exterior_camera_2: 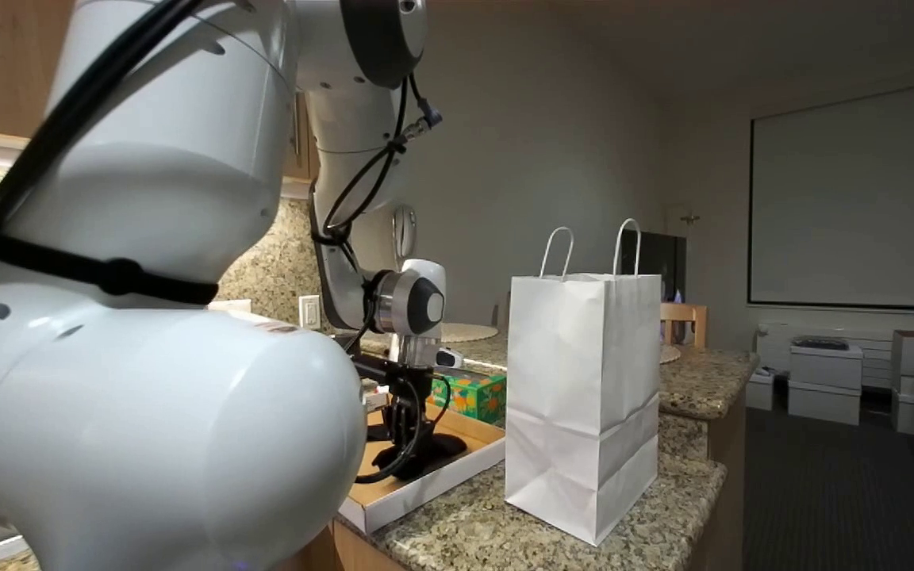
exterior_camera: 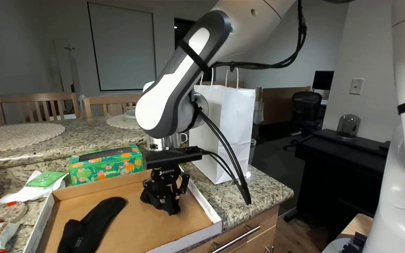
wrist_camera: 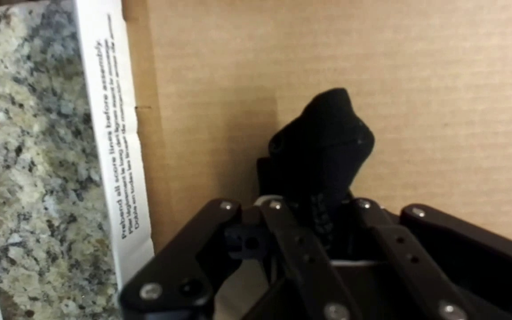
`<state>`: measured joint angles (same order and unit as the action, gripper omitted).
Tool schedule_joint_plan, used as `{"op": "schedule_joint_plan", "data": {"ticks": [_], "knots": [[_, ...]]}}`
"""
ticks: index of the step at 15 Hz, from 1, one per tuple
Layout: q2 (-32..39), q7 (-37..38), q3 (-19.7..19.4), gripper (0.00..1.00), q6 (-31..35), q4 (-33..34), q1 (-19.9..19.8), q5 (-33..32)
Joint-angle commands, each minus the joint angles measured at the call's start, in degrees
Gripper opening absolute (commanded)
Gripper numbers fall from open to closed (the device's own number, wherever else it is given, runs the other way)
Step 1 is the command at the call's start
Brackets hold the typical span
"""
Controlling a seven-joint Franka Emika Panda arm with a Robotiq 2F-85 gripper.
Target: Put the socks inside the white bag
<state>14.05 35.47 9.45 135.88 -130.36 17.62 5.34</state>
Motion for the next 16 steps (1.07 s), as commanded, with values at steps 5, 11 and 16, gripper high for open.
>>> {"op": "schedule_joint_plan", "data": {"ticks": [5,11,16], "knots": [[-19.4,-2.0,3.5,0.08,-18.5,0.7,-0.5,-0.8],[-31.2,-2.4,6.0,0.08,-37.7,13.0,-2.2,-5.7],[-34.7,-6.0,5.7,0.08,-56.5,30.0,-5.4,-9.8]]}}
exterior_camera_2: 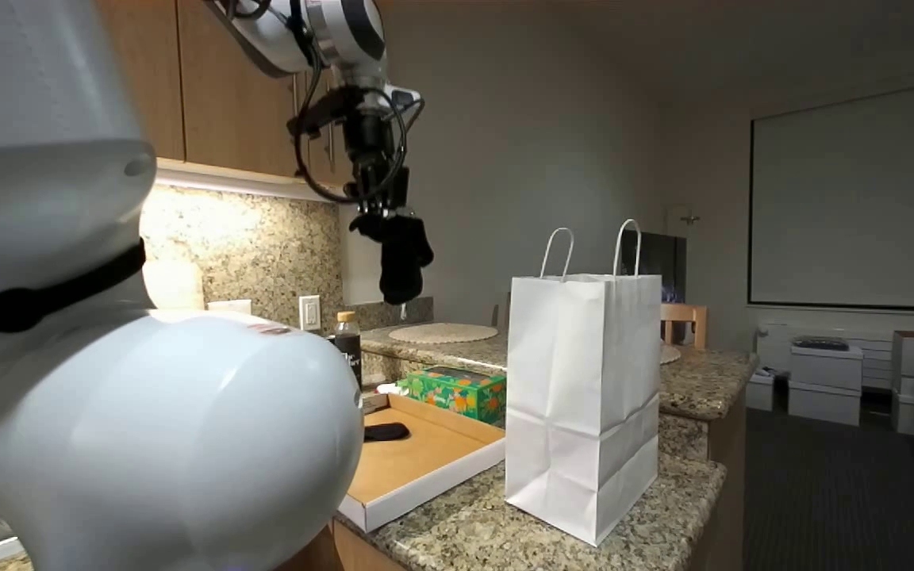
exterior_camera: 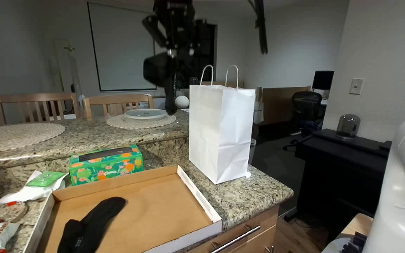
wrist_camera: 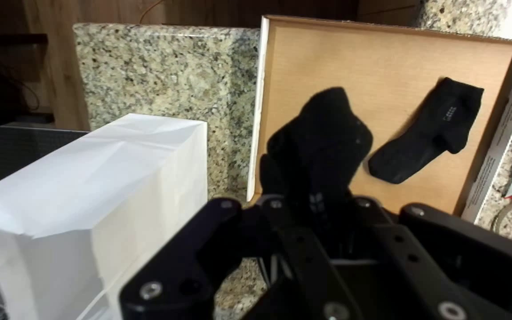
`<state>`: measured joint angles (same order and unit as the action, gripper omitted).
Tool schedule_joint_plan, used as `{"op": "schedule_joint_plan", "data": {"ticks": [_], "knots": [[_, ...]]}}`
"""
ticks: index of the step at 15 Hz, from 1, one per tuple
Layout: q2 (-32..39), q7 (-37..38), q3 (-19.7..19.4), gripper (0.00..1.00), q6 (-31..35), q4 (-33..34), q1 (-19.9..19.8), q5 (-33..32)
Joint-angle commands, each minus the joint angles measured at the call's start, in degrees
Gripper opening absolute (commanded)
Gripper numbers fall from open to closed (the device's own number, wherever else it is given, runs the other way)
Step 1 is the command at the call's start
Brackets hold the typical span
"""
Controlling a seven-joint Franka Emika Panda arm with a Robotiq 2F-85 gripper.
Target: Put the socks inside the white bag
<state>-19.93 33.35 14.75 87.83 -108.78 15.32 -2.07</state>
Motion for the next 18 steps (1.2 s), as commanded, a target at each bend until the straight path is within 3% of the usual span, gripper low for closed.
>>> {"op": "schedule_joint_plan", "data": {"ticks": [1,5,9,13,18], "knots": [[-0.6,-5.5,-0.1,0.08,-11.2,12.1,-4.1,-3.4],[1.8,-16.5,-4.9,0.08,-16.8,25.3,-8.8,-5.6],[7.7,-30.9,-12.5,0.08,-14.6,35.1,-12.8,-6.0],[15.8,-42.8,-17.3,0.08,-13.7,38.2,-15.0,-5.3],[22.2,-50.4,-18.9,0.08,-14.4,35.3,-14.8,-6.7]]}}
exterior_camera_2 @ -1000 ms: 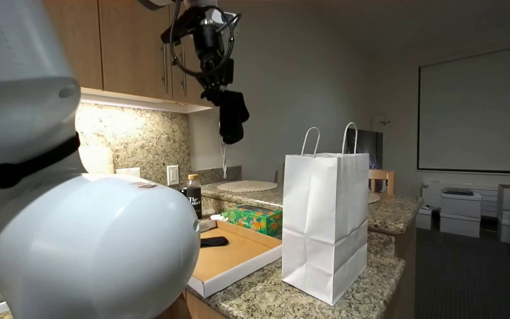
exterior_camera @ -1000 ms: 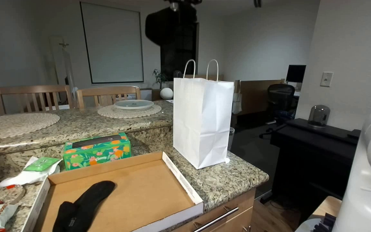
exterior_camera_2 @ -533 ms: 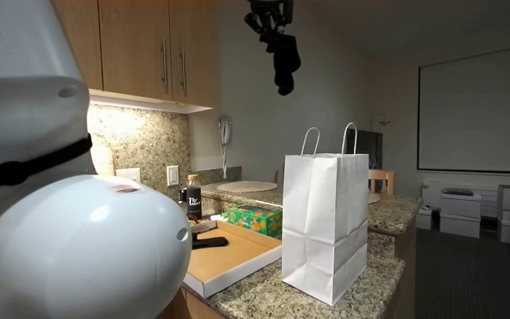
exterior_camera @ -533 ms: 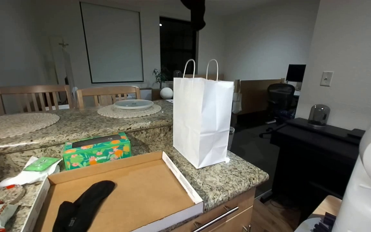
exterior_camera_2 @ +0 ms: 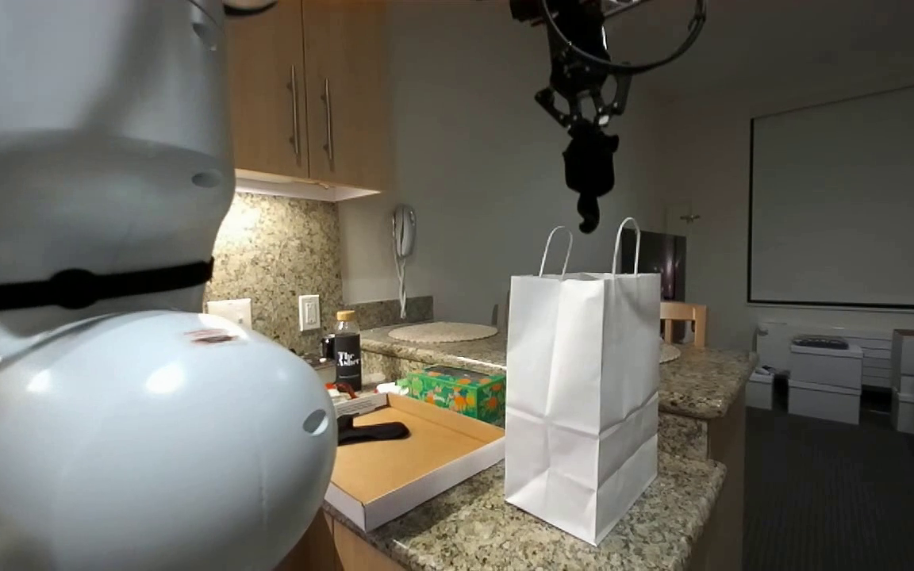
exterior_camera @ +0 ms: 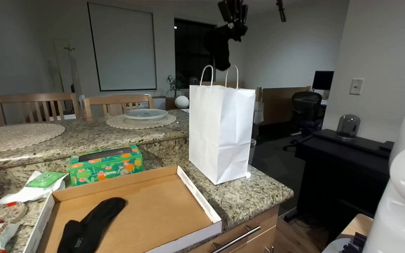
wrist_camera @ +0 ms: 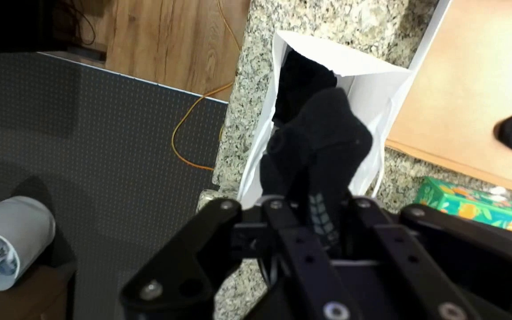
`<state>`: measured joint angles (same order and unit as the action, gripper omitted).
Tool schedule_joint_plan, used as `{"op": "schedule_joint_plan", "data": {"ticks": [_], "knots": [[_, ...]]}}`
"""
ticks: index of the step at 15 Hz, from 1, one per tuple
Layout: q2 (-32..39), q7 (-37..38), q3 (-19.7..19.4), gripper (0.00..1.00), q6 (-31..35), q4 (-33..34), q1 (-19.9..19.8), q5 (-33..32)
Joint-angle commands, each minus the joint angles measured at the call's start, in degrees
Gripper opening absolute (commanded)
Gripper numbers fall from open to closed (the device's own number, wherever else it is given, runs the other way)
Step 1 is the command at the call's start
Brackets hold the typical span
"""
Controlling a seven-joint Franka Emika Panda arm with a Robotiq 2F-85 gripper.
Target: Put the socks inside the white bag
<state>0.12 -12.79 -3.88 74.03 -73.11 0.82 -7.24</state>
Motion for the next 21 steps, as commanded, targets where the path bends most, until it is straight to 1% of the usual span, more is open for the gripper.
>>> {"op": "schedule_joint_plan", "data": {"ticks": [1,3,4,5,9,10,11,13,14,16,17,21], "knots": [[3.1,-5.0,-0.5,0.08,-0.7,-0.6,-0.4,-1.4],[4.6,-6.0,-0.9,0.07,-1.1,-0.9,-0.4,-1.1],[5.1,-6.3,-0.8,0.38,-1.6,-0.7,-0.1,-1.6],[5.1,-6.3,-0.7,0.39,-1.4,-0.8,0.2,-1.8],[3.8,-3.6,0.1,0.62,-1.4,0.7,1.4,-1.9],[2.7,-1.5,0.7,0.7,-1.2,1.4,2.3,-1.2],[1.7,-0.6,1.3,0.76,-1.0,2.0,3.0,-0.8],[-0.7,2.3,3.7,0.89,0.5,1.9,5.8,-0.6],[-1.6,4.5,5.4,0.95,1.9,0.9,7.5,0.6],[-2.1,9.1,8.5,1.0,2.8,-0.3,10.6,2.5],[-2.4,11.6,10.2,1.0,4.2,-1.5,12.5,2.1],[-1.8,25.7,15.3,1.0,14.4,-10.6,18.0,3.1]]}}
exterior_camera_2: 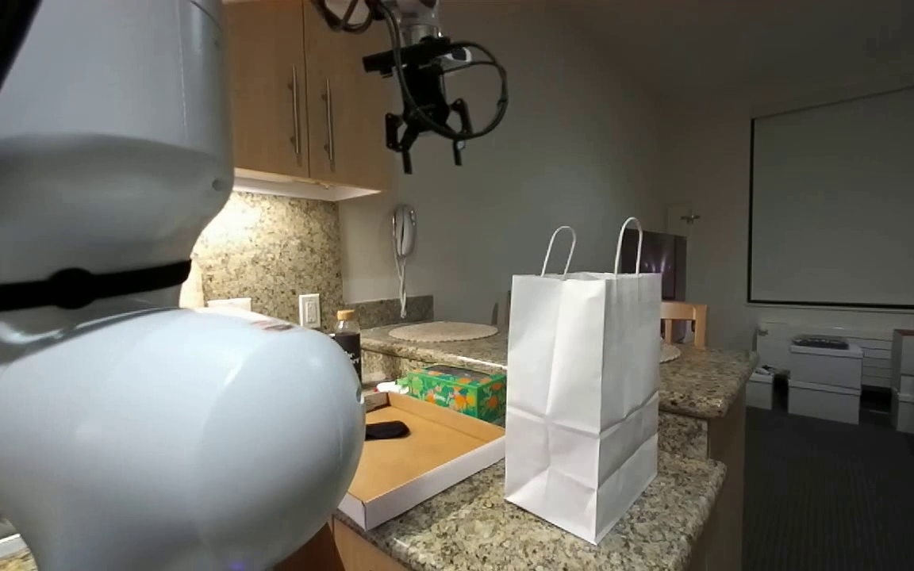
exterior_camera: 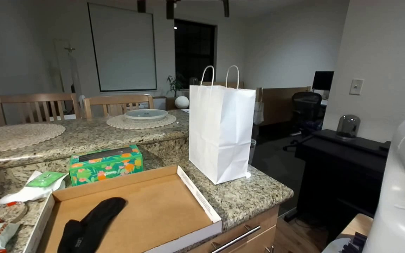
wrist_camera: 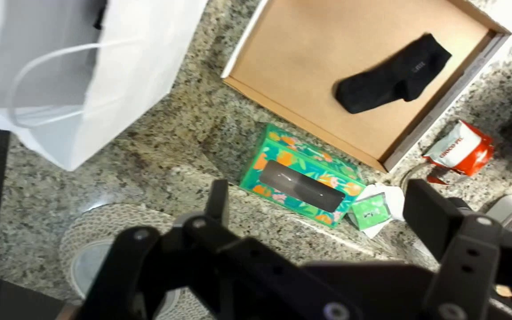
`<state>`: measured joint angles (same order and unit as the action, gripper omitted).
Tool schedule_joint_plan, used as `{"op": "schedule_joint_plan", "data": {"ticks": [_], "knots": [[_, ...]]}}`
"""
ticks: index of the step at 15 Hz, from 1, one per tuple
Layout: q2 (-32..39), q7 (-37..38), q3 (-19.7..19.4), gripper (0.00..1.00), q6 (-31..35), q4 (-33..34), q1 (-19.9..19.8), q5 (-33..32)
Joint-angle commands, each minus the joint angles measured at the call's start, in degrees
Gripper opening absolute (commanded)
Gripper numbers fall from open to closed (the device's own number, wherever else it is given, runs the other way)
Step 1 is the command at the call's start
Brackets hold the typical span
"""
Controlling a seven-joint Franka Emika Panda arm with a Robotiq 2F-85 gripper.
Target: Put the socks inside the white bag
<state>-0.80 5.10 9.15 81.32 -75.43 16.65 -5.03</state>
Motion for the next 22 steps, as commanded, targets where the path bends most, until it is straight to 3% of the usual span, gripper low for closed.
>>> {"op": "schedule_joint_plan", "data": {"ticks": [1,8,11,14,22], "knots": [[0.1,10.9,3.0,1.0,8.9,-10.5,3.0,1.7],[9.2,22.1,8.9,1.0,28.1,-25.7,6.4,2.7],[16.0,26.7,8.9,1.0,40.4,-29.9,8.4,1.9],[21.9,29.8,7.3,1.0,47.9,-31.4,10.6,1.3],[30.7,31.6,2.9,1.0,52.6,-30.1,12.8,2.9]]}}
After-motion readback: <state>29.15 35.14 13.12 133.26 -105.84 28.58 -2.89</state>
